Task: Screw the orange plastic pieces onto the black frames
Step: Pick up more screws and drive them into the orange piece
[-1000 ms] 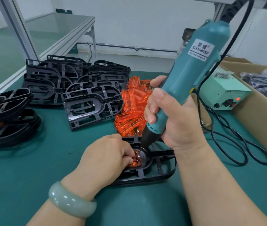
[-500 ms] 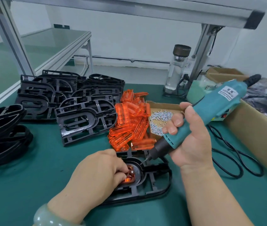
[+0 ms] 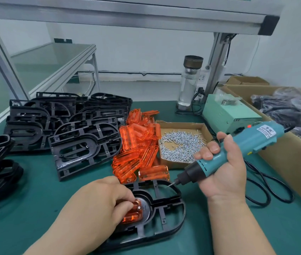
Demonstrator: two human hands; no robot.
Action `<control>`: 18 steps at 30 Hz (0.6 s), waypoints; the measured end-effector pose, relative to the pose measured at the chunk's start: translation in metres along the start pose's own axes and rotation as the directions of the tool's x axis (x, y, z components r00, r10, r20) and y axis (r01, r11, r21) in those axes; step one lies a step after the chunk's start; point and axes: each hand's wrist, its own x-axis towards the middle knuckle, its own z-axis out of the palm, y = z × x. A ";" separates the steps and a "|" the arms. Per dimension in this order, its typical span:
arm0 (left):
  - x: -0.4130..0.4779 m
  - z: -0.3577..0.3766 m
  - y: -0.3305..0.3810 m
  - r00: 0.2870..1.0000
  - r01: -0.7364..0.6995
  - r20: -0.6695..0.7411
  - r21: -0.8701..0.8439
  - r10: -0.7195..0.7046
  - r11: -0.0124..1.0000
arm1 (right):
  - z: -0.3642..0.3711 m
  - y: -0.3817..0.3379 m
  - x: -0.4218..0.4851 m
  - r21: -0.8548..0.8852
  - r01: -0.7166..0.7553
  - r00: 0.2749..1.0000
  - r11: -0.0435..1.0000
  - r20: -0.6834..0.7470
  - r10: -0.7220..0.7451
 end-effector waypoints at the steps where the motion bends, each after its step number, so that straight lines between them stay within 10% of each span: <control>1: 0.003 -0.002 0.002 1.000 -0.005 0.006 -0.004 0.005 1.000 | -0.002 -0.001 0.001 0.002 -0.005 1.000 1.000 -0.011 0.005; 11: 0.102 -0.004 0.040 0.995 -0.103 -0.021 -0.042 0.102 0.994 | -0.009 -0.001 0.007 0.024 -0.051 0.992 0.998 -0.117 0.053; 18: 0.172 0.022 0.069 0.973 -0.204 0.164 0.273 0.163 0.940 | -0.009 0.002 0.009 0.007 -0.085 0.985 0.996 -0.150 0.085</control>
